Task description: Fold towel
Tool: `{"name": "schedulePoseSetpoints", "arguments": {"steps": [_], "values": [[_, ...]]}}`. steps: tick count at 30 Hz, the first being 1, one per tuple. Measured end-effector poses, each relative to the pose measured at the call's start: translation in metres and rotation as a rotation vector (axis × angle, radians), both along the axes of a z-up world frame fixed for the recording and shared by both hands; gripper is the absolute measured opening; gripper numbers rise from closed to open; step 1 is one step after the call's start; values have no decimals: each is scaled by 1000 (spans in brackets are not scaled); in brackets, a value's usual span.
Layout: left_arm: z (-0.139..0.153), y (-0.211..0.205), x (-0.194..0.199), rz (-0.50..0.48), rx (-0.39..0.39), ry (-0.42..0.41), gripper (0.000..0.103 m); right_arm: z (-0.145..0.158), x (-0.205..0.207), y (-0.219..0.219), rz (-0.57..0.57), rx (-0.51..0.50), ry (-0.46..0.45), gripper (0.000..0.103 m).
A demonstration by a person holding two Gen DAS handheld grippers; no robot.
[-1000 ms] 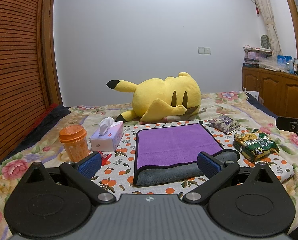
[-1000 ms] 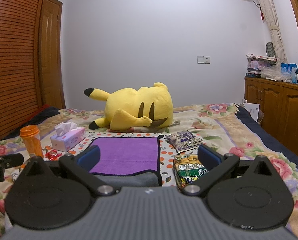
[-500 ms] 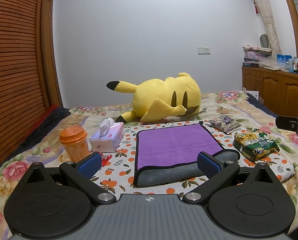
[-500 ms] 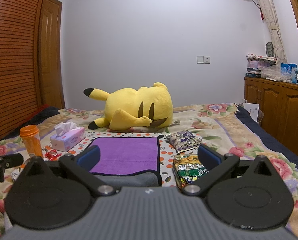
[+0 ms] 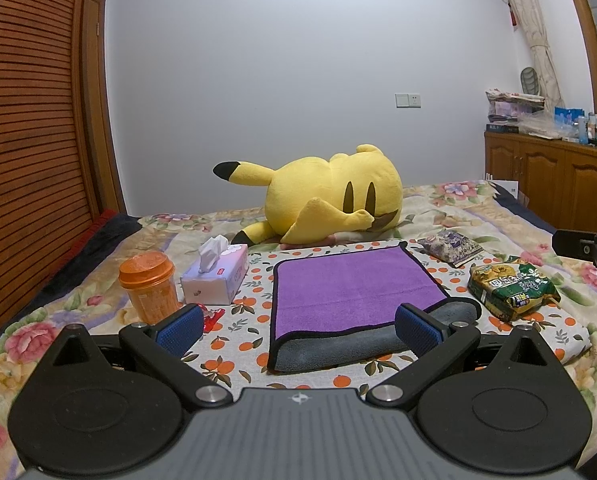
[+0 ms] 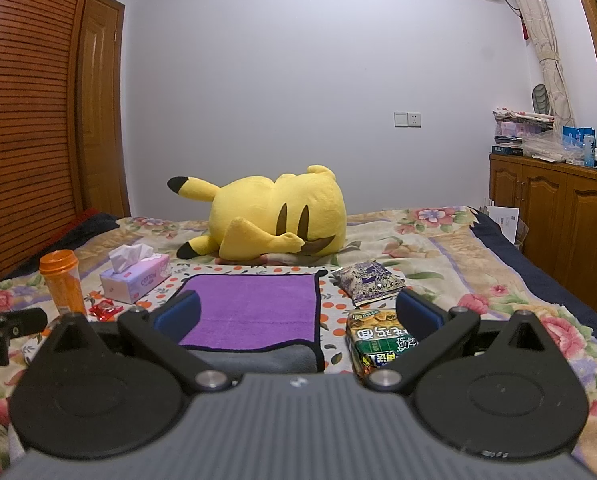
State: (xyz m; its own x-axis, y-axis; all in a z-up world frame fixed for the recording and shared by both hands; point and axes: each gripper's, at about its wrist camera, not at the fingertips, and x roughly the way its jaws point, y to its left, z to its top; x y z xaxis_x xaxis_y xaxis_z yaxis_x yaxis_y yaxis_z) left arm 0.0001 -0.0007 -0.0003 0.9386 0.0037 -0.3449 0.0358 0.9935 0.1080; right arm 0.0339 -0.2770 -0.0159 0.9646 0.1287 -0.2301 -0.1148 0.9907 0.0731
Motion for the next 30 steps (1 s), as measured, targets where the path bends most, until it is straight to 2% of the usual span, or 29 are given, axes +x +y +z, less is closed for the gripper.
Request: {"name": "schedulePoseSetpoints", "arguments": {"steps": [14, 30], "values": [[-1, 6, 1, -3, 4, 13, 103, -1, 3, 2, 3, -6, 9, 103], [-17, 2, 43, -14, 48, 90, 103, -10, 31, 7, 33, -46, 73, 103]]}}
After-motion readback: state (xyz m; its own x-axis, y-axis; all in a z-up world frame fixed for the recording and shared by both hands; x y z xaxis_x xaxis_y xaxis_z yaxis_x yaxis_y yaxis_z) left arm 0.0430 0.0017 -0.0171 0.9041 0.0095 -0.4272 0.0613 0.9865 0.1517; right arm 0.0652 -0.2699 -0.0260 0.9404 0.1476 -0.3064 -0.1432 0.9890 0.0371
